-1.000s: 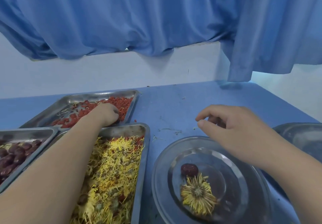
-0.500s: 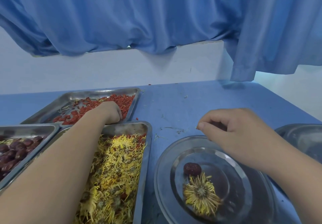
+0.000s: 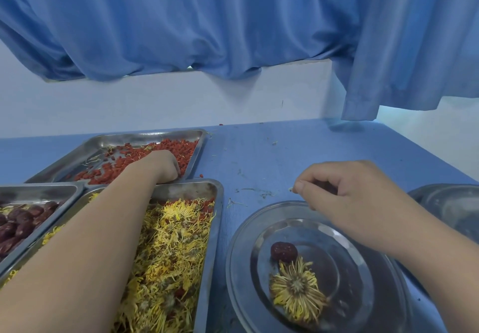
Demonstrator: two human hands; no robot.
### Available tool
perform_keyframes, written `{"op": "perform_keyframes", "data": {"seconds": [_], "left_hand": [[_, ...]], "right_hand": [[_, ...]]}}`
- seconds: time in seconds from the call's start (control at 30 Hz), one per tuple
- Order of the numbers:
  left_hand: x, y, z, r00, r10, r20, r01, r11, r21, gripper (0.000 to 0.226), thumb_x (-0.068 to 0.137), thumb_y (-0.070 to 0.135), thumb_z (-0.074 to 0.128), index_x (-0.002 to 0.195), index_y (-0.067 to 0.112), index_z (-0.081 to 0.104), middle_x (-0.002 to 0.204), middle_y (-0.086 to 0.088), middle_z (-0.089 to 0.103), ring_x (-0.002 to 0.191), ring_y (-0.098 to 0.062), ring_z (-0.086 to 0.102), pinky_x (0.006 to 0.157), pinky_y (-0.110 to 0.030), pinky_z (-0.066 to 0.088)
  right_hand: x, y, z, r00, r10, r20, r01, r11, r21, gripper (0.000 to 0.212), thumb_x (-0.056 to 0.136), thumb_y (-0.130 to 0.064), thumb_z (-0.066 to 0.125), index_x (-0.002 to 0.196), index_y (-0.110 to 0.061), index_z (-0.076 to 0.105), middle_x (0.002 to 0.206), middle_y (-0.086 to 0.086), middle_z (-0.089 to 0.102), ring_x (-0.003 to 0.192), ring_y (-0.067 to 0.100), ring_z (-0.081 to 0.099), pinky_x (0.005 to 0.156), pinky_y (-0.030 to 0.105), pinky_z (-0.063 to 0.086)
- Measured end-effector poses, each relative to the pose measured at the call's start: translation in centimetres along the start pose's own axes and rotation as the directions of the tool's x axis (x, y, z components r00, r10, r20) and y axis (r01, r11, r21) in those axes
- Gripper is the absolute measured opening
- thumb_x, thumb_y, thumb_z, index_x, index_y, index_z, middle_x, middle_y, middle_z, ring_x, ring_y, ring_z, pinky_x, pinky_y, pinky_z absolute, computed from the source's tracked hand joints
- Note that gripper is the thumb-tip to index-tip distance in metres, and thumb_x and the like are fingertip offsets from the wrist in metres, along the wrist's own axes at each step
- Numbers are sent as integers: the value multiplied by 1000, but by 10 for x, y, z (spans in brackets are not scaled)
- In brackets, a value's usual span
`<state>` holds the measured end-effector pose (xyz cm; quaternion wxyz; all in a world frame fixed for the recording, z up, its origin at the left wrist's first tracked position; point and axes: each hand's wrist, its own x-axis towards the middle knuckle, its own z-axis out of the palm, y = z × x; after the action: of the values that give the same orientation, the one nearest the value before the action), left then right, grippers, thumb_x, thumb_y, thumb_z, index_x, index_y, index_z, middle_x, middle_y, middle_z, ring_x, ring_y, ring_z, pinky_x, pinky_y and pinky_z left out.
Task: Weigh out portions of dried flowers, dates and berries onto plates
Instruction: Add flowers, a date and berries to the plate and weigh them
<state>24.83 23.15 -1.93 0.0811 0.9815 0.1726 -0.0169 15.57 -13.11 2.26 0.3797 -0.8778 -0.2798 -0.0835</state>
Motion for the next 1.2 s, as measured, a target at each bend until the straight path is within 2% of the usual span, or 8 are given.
{"op": "perform_keyframes", "data": {"seconds": [0.33, 0.43, 0.57, 0.67, 0.77, 0.87, 0.97, 1.2], "left_hand": [[-2, -3, -7, 999, -34, -22, 34, 999, 23, 19, 85, 5, 59, 71, 4, 71, 77, -6, 66, 73, -19, 61, 69, -30, 51], [-4, -4, -13, 996, -58, -72, 50, 992, -112, 25, 82, -2, 51, 59, 8, 51, 62, -10, 54, 56, -21, 56, 63, -32, 52], [-6, -13, -22, 994, -62, -88, 27, 935, -353, 17, 81, -4, 54, 71, 9, 51, 70, -13, 50, 67, -22, 51, 70, -35, 50], [-12, -16, -24, 989, -118, -89, 44, 813, -580, 4, 80, 2, 65, 80, 6, 64, 77, -15, 59, 72, -22, 56, 79, -41, 56], [-20, -16, -26, 987, -158, -24, 79, 612, -787, 5, 85, 4, 67, 89, 3, 64, 83, -11, 63, 70, -18, 61, 58, -29, 56], [-30, -11, -36, 996, 7, 86, 82, 240, -967, 5, 87, -5, 61, 83, -1, 61, 85, -10, 60, 70, -12, 62, 57, -15, 54], [-52, 11, -43, 971, 192, 143, 140, 30, -990, 8, 78, -3, 64, 75, 2, 70, 77, -8, 67, 64, -10, 67, 56, -14, 54], [-129, 108, -46, 813, 550, 190, 250, -35, -968, 16, 76, -4, 59, 69, 2, 72, 73, -12, 65, 61, -13, 63, 53, -14, 53]], "right_hand": [[1, 3, 0, 999, 34, -11, -34, 999, 23, 20, 86, -37, 58, 71, -28, 68, 67, -6, 64, 49, 2, 46, 54, 14, 40], [1, 4, 0, 999, 42, -10, -42, 999, 21, 19, 85, -38, 58, 71, -29, 68, 68, -6, 65, 50, 3, 47, 55, 16, 41], [2, 4, 0, 999, 39, -5, -39, 999, 22, 21, 85, -37, 58, 69, -28, 67, 67, -6, 64, 49, 2, 46, 53, 13, 40], [1, 4, -2, 999, 40, -2, -40, 999, 26, 20, 85, -36, 58, 69, -27, 67, 65, -6, 62, 49, 3, 46, 52, 14, 40], [2, 4, -5, 999, 41, -14, -41, 999, 28, 19, 85, -36, 59, 70, -26, 68, 66, -5, 64, 52, 6, 50, 53, 16, 41], [2, 3, -11, 998, 53, -28, -52, 998, 42, 20, 84, -35, 58, 72, -23, 69, 68, -6, 66, 51, 2, 50, 53, 13, 41], [1, 0, -18, 997, 72, -37, -70, 996, 63, 22, 82, -37, 56, 73, -23, 70, 68, -9, 67, 50, -2, 54, 51, 15, 42], [-1, -3, -35, 993, 86, -77, -76, 990, 115, 22, 79, -40, 54, 72, -27, 70, 66, -12, 68, 50, -1, 54, 51, 16, 41]]}}
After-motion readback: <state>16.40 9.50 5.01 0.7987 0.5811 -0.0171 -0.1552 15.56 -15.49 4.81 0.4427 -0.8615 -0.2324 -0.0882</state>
